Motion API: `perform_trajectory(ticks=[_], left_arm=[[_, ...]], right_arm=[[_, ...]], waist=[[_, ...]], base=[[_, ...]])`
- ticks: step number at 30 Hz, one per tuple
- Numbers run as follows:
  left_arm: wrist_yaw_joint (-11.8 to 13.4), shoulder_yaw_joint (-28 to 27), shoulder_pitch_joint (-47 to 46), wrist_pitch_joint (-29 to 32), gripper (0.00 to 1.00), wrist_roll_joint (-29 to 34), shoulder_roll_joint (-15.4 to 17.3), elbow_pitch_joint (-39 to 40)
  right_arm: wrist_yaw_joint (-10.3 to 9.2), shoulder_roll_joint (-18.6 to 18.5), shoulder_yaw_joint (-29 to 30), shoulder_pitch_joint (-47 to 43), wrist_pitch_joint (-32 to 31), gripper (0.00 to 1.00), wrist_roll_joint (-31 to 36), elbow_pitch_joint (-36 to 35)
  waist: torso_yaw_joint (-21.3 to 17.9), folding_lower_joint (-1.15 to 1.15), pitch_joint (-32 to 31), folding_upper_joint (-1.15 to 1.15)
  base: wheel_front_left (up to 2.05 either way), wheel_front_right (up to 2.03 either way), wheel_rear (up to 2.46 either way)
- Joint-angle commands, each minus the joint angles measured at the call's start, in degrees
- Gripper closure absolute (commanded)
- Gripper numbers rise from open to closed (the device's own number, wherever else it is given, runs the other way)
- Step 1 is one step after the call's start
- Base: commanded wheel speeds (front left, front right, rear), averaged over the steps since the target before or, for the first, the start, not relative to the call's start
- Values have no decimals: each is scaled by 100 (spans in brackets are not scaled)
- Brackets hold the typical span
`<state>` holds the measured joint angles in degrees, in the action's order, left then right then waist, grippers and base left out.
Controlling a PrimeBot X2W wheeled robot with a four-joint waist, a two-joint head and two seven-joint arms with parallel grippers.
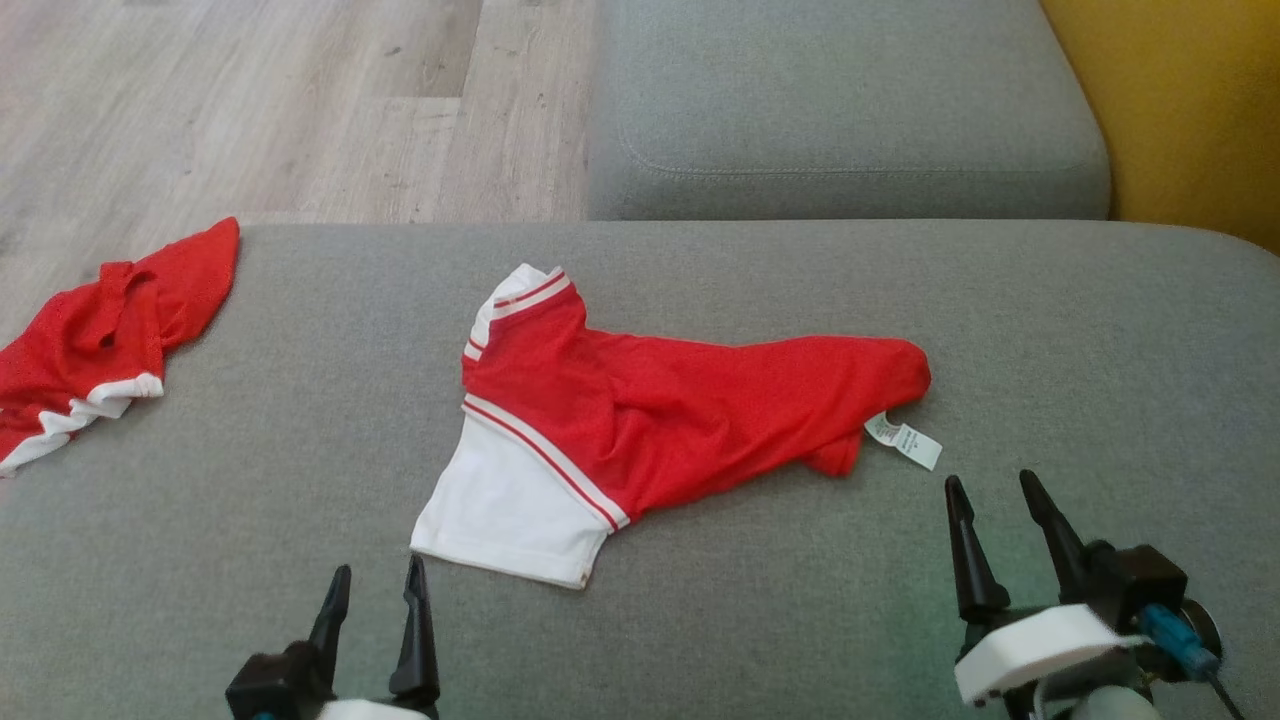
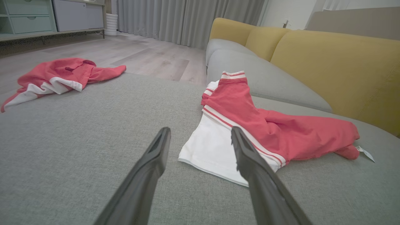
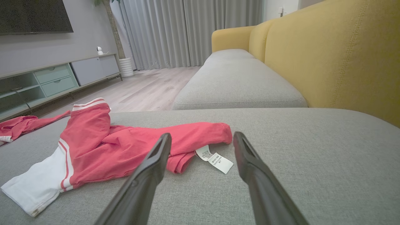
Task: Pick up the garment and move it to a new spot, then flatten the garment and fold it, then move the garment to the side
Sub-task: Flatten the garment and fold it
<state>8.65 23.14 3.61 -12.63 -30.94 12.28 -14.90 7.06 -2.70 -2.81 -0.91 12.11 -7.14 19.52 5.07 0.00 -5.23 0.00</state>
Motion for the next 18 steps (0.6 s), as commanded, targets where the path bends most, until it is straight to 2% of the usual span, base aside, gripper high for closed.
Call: perform_trajectory(ticks=[1, 18], left_arm=[[35, -250, -189, -59, 0, -26, 108, 202], [100, -178, -242, 18, 0, -36, 159, 326]], right_arm=[[43, -18, -109, 159, 66, 0, 8, -223], [43, -18, -113, 65, -91, 0, -18, -301]], waist=[[2, 0, -5, 0], [136, 0, 79, 0]], base=[[0, 0, 0], [0, 0, 0]])
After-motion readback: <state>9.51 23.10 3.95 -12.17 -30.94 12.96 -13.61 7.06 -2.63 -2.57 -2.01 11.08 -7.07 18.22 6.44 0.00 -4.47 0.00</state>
